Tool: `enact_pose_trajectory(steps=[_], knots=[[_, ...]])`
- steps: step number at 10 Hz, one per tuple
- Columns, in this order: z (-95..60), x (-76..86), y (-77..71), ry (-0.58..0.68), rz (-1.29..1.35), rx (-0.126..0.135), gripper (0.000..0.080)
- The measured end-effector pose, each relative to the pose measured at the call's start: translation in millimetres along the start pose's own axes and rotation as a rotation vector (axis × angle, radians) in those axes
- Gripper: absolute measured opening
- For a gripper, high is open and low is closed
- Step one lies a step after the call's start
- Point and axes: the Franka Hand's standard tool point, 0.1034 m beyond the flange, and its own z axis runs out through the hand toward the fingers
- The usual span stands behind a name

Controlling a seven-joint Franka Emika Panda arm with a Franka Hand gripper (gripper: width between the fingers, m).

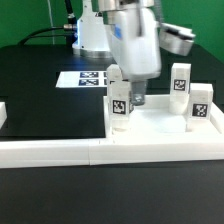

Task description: Assemble square table

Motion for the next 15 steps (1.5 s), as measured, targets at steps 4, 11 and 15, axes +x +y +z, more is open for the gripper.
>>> enact_pose_trajectory(steps=[4,11,15], knots=[[0.4,6.9,1.9,0.025,-0.454,-0.036,0.0649],[3.8,2.6,-1.3,0.041,-0.529,-0.044,0.0286],[3.4,4.7,-1.9,0.032,-0.174,-0.032,0.0287]])
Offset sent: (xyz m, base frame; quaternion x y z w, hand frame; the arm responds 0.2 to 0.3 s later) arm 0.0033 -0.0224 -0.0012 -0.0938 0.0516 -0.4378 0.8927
